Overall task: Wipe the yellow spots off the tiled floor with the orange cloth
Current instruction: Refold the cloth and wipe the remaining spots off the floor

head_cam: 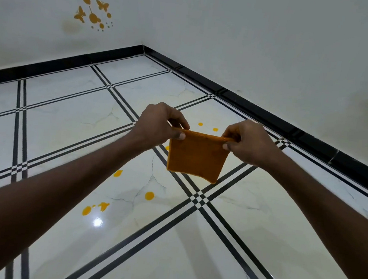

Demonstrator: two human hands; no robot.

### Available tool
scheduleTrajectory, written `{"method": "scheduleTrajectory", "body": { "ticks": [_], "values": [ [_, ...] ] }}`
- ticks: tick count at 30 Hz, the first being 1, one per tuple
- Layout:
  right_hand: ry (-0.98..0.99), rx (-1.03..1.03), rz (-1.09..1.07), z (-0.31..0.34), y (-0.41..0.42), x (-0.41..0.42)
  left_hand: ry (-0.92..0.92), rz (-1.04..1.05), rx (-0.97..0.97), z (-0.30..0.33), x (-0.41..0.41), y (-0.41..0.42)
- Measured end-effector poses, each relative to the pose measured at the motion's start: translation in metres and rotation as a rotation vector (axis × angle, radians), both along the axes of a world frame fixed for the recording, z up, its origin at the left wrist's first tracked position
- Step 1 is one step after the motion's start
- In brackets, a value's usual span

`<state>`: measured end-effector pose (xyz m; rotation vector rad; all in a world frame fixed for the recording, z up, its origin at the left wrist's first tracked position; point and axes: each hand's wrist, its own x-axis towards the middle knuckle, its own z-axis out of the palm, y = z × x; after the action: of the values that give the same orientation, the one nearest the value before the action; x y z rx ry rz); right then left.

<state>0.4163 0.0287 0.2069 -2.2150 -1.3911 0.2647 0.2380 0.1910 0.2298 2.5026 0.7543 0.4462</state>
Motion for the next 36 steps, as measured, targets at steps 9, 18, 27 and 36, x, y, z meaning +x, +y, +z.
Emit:
{"method": "scheduleTrajectory", "body": {
  "ticks": [9,18,27,36],
  "values": [
    [0.292,-0.053,0.092,-0.016,0.018,0.003,0.186,-0.057,-0.096,-0.028,-0.024,0.029],
    [0.178,0.016,-0.173,-0.16,0.063,-0.042,0.105,0.089,-0.023,-0.164,-0.042,0.062],
    [-0.069,-0.118,-0.004,-0.31,0.083,-0.128,0.276,0.286,-0.053,-0.298,-0.14,0.116],
    [-0.223,-0.262,-0.095,-0.375,0.136,-0.181,0.698,0.615,-0.1,-0.334,-0.248,0.216]
  ]
}}
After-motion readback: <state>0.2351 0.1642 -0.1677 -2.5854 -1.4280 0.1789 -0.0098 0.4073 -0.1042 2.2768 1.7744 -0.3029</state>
